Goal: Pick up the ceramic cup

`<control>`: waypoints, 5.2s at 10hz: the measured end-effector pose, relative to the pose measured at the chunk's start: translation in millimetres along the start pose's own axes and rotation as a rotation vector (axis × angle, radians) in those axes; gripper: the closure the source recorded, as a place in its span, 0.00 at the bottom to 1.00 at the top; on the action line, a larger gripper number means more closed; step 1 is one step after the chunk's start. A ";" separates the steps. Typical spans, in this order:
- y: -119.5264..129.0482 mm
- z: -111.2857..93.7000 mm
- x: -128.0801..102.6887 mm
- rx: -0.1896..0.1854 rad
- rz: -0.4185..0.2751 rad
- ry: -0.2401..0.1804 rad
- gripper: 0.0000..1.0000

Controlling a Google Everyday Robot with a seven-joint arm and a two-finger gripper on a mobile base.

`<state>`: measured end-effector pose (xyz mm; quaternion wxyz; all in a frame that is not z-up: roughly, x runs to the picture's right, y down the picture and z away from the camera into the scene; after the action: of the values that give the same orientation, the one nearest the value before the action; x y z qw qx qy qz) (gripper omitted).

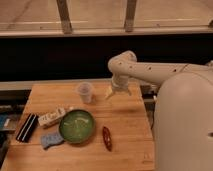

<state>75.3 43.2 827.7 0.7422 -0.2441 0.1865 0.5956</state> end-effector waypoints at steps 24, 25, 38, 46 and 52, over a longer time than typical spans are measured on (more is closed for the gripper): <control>4.2 -13.9 -13.3 0.014 -0.014 -0.048 0.20; 14.0 -25.7 -28.0 0.009 -0.024 -0.076 0.20; 112.4 -16.0 -100.2 -0.126 -0.224 -0.135 0.20; 121.4 0.7 -110.2 -0.098 -0.244 -0.137 0.20; 117.3 41.9 -121.1 -0.095 -0.233 -0.076 0.20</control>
<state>-66.4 -8.3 914.0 0.8005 -0.2760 0.1003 0.5225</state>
